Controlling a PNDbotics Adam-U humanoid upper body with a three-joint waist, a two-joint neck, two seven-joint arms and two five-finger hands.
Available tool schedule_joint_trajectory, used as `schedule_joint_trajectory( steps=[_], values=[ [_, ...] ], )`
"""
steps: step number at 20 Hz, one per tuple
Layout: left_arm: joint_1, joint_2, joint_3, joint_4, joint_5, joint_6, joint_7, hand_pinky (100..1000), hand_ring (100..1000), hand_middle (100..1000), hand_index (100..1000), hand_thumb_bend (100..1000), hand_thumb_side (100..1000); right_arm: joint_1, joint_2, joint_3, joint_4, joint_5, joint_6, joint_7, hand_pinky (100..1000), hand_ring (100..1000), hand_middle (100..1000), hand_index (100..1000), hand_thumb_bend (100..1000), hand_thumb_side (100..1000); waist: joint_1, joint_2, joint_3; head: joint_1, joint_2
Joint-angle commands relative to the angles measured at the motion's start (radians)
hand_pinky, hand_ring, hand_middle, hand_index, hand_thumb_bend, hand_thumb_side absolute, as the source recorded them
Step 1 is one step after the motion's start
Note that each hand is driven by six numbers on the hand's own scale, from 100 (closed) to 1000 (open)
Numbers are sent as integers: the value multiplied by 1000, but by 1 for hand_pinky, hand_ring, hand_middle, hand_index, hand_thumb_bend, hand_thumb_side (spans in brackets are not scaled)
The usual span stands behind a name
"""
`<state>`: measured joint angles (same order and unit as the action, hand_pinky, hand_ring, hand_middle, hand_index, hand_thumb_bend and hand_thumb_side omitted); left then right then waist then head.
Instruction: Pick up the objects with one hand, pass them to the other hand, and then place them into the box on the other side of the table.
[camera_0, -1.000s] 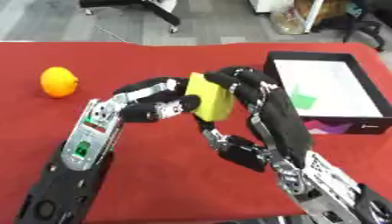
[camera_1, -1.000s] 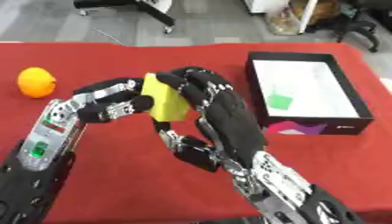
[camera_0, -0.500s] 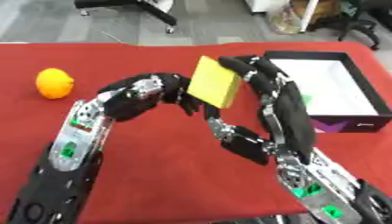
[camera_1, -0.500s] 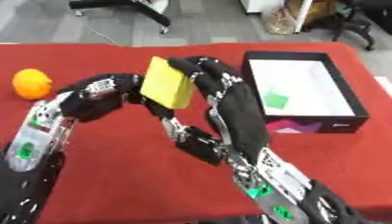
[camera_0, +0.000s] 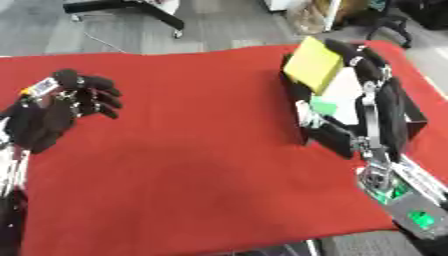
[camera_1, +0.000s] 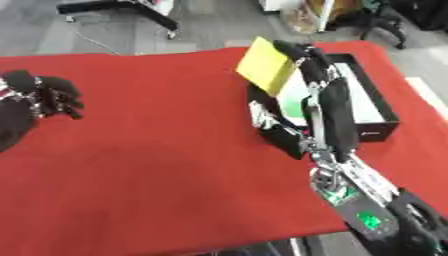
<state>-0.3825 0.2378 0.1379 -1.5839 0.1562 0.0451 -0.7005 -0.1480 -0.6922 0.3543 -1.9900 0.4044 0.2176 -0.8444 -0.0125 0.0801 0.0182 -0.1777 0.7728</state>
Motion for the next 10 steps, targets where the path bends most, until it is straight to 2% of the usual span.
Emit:
schedule_joint_trajectory(
  steps=[1,4,7,9,10],
  values=[
    [23,25,55,-58,17,-4,47,684,678,663,793,121,962,6,-121,-55,-10,-181,126,-50,608,824,471,730,100,155,5,-6,8,-32,-3],
    [56,11,88,-99,7,-16,66,685,677,661,792,107,937,2,-196,-81,-10,-361,244,-61,604,859,495,774,100,156,13,-5,21,-57,-3],
    [75,-12,110,-146,6,-29,76,686,677,659,793,100,906,-26,-255,-90,10,-524,348,-62,611,889,524,818,160,183,19,-5,37,-84,-3],
    [85,-26,118,-174,9,-34,79,687,677,659,794,100,895,-58,-280,-83,65,-592,392,-62,620,901,543,832,207,203,23,-5,49,-101,-3],
    [89,-31,120,-186,10,-34,79,687,677,659,795,100,892,-74,-287,-76,98,-614,405,-60,628,914,563,848,267,224,24,-5,55,-108,-3]
  ],
)
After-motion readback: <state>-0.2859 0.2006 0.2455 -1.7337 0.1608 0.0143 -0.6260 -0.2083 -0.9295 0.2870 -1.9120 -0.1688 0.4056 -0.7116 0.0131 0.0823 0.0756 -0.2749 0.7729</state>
